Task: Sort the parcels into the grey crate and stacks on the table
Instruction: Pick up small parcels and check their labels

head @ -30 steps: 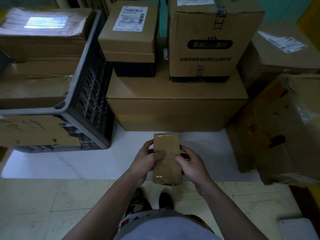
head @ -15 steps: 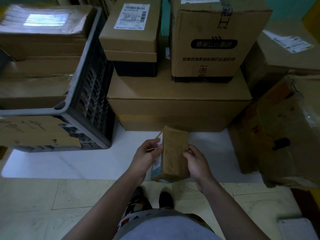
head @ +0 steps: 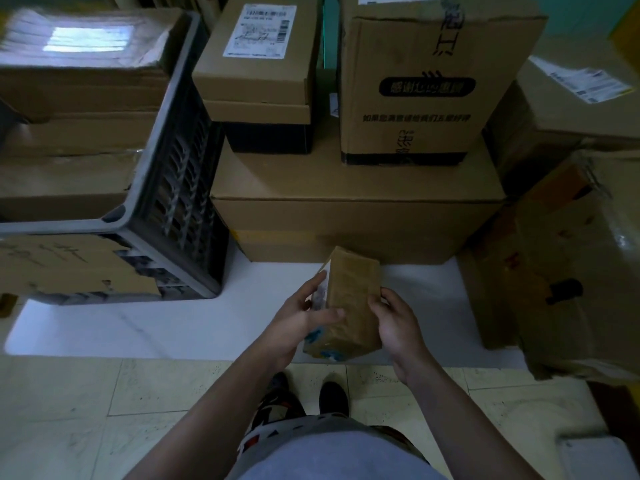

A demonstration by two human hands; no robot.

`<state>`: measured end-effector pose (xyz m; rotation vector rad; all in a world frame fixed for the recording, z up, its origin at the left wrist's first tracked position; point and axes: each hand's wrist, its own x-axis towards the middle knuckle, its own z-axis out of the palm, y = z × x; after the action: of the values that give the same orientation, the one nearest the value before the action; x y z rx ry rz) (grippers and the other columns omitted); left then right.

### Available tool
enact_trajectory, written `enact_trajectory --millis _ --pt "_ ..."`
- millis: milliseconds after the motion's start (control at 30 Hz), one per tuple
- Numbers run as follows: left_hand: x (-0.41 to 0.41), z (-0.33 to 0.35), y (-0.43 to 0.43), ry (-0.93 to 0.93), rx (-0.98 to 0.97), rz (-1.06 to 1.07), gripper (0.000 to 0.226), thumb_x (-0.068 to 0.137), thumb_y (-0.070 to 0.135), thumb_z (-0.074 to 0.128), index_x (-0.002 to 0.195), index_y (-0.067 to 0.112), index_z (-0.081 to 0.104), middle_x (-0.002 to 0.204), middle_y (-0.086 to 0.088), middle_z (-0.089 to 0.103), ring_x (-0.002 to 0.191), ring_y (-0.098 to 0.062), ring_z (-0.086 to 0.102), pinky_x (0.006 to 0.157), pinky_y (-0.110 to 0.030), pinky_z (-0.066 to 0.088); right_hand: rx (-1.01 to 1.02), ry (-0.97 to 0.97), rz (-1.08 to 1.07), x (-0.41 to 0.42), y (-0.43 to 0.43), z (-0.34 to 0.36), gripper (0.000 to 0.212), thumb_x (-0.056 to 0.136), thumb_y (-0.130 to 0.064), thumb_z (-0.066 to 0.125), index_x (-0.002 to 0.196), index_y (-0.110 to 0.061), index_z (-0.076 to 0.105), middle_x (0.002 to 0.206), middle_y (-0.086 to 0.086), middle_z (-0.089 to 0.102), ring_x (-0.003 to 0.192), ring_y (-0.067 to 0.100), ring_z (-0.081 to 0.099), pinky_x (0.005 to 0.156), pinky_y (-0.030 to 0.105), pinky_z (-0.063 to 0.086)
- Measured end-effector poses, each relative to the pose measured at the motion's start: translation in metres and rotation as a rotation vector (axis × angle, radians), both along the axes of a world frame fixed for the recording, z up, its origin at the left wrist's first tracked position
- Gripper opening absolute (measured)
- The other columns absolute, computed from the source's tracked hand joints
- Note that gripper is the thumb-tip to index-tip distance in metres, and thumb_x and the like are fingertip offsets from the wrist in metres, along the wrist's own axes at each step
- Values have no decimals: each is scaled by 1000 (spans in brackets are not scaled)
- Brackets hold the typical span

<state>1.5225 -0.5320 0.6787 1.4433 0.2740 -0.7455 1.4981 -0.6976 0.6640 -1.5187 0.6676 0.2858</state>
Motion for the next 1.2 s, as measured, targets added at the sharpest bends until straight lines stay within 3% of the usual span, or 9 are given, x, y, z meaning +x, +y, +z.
enact_trajectory --millis 167,267,367,433,600,767,933,1033,1200 --pt "2 -1 -4 6 47 23 71 86 19 75 147 39 45 139 8 55 116 -12 58 69 -20 51 -20 23 25 1 -1 0 15 104 -27 48 111 -24 61 113 2 66 106 21 62 98 47 51" --pt "2 -1 -5 35 79 46 58 88 35 72 142 37 50 134 6 60 114 -10 58 75 -32 49 13 31 64 0 -4 2 18 97 -29 59 114 -24 64 111 0 70 102 18 66 94 46 54" --pt "2 -2 -5 50 118 72 42 95 44 62 135 36 55 127 3 65 114 -13 61 78 -37 50 65 6 129 -1 -6 6 22 91 -24 70 111 -30 65 110 -2 72 100 15 68 88 36 57" --pt "3 -2 -7 57 131 96 40 96 48 58 133 35 55 124 3 67 111 -15 63 81 -39 52 88 -22 183 -2 -6 8 28 88 -24 73 113 -33 64 111 -4 72 102 13 68 87 34 57" --pt "3 -2 -7 75 135 146 36 99 49 52 130 32 56 118 3 69 109 -17 65 93 -46 53 90 -84 313 -5 -7 9 62 69 -44 77 128 -41 57 116 -13 69 107 7 65 93 37 54" --pt "3 -1 -7 114 132 156 34 99 52 50 126 32 56 120 0 68 112 -20 63 95 -49 52 74 -108 327 -5 -5 11 64 72 -42 77 131 -45 53 119 -12 67 109 7 63 96 40 54" --pt "1 -1 -5 140 117 136 40 96 54 55 129 31 55 121 -2 67 114 -23 61 99 -54 50 65 -94 323 -6 -4 11 53 83 -31 77 129 -43 54 118 -11 67 110 10 63 97 43 53" --pt "-2 -2 -1 120 81 90 64 78 56 72 136 34 53 124 2 66 116 -19 60 102 -55 47 81 -84 296 -6 -3 9 47 85 -29 75 125 -46 55 118 -12 68 110 10 63 98 44 52" --pt "-6 -2 2 9 31 -8 86 67 52 76 146 43 43 137 10 57 122 -13 56 99 -41 47 123 -84 219 -6 -5 7 36 91 -21 65 120 -41 62 110 -13 72 106 12 66 95 39 52"
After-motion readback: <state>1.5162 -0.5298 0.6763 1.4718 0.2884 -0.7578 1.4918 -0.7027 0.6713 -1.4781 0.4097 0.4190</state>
